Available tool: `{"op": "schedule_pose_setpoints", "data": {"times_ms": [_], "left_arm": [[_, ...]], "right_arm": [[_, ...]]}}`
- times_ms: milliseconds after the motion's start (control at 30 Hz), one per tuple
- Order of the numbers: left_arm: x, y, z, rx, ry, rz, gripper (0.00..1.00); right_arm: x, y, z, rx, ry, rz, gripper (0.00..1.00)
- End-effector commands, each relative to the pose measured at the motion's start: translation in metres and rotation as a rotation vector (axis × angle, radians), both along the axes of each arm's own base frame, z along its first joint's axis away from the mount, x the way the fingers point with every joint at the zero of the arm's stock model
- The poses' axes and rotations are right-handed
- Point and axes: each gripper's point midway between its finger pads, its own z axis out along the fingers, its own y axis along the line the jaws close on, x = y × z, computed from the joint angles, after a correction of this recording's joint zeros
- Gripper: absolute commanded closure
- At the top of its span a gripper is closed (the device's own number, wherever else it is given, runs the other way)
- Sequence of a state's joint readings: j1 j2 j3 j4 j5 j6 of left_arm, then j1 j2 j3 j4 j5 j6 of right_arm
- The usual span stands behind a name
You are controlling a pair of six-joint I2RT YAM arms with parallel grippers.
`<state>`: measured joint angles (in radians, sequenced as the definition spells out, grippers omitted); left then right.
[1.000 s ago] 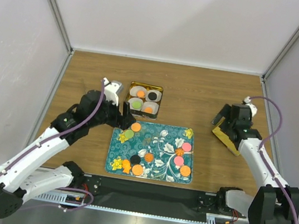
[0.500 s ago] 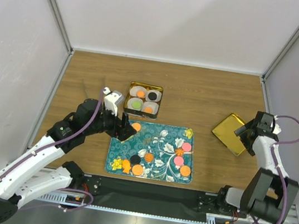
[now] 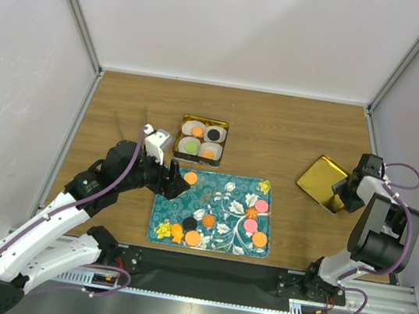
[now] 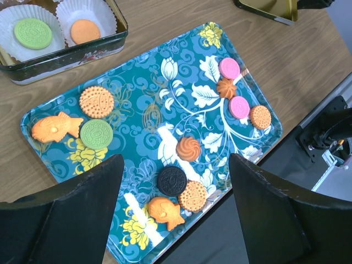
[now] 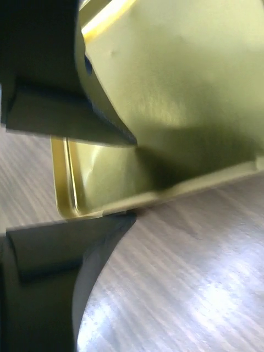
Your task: Pack the cookies
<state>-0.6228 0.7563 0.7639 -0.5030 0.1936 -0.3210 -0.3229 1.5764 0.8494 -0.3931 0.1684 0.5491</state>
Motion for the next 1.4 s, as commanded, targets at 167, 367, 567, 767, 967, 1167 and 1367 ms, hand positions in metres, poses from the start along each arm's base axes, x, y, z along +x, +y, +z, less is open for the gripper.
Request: {"op": "schedule_pose_setpoints", "data": {"times_ms": [167, 367, 567, 767, 967, 1167, 1367], "left_arm": [[0.002, -0.002, 0.005, -0.005, -0.034, -0.018, 0.17], [0.002, -0.002, 0.003, 0.003, -0.029, -0.018, 0.17], [0.005, -0.002, 0.001, 0.009, -0.024, -0.004, 0.15], [0.014, -0.002, 0.001, 0.016, -0.01, 0.02, 0.12], [0.029, -0.009, 0.02, -0.027, -0.003, 0.042, 0.11], [0.051, -0.016, 0.053, -0.056, -0.021, 0.065, 0.11], [0.074, -0.024, 0.081, -0.114, -0.044, 0.072, 0.09]], "right_arm": [[0.006, 0.006, -0.016, 0.046, 0.009, 0.034, 0.59], [0.012, 0.013, -0.027, 0.073, 0.04, 0.084, 0.79], [0.017, 0.016, -0.031, 0.084, 0.039, 0.107, 1.0], [0.035, 0.023, -0.001, 0.083, -0.045, 0.172, 1.0], [0.06, 0.053, 0.049, 0.077, -0.165, 0.29, 1.0], [0.073, 0.107, 0.107, 0.084, -0.274, 0.49, 1.0], [0.073, 0.186, 0.152, 0.118, -0.365, 0.684, 1.0]]}}
